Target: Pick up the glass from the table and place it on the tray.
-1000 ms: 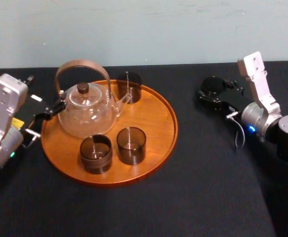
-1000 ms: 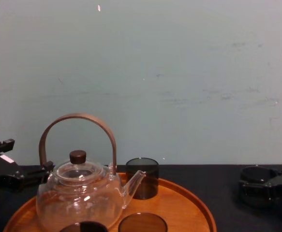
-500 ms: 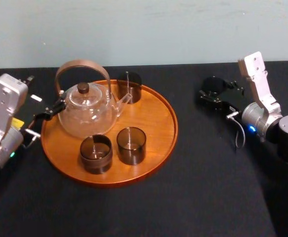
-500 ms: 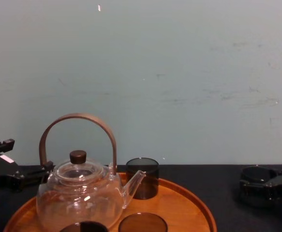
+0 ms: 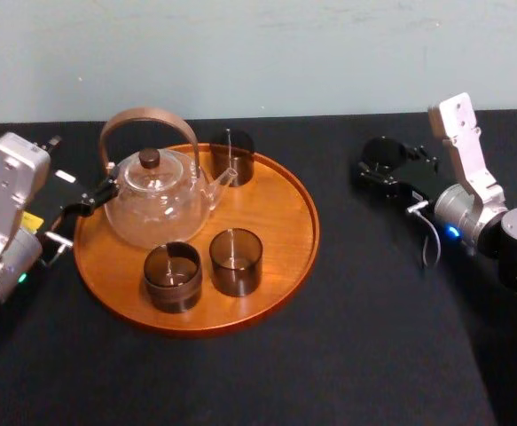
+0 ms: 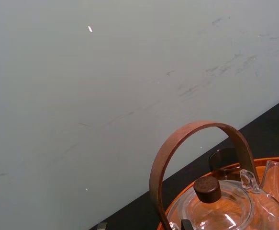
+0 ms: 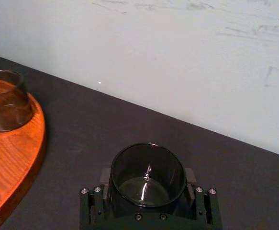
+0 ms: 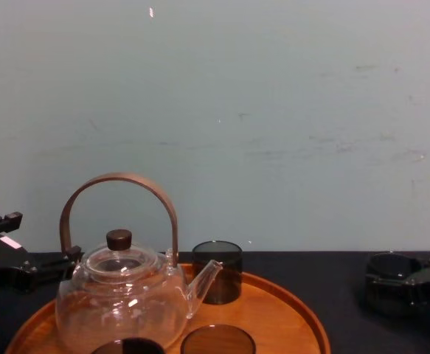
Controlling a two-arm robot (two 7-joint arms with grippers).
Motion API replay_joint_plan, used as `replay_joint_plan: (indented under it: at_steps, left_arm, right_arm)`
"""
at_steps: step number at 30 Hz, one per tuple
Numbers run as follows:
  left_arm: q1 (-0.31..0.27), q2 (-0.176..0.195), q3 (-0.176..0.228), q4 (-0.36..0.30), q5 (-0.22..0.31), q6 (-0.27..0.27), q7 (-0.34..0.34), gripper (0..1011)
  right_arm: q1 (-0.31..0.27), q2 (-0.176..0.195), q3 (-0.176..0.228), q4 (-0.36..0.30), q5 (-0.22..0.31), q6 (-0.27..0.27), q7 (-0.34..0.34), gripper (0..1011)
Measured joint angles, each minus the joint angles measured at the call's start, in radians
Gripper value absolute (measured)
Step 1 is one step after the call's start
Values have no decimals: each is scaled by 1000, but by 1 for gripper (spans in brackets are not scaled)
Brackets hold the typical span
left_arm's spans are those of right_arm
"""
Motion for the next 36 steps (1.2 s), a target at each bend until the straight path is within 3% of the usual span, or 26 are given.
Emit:
replay_joint_plan:
  at_steps: [5, 12, 22, 36]
  left_arm:
    - [0, 0, 0, 0, 0, 0, 0, 1009]
    - [0, 0, 0, 0, 0, 0, 0, 1010]
    - [0, 0, 0, 0, 0, 0, 0, 1009]
    - [0, 0, 0, 0, 0, 0, 0, 1009]
  right_arm:
    - [-17, 6, -1, -30, 12, 2, 28, 912]
    - [-57, 20, -21, -124, 20, 22, 53, 913]
    - [-93, 33, -65, -238, 17, 40, 64, 912]
    - [-78, 20, -118, -248, 16, 36, 82, 912]
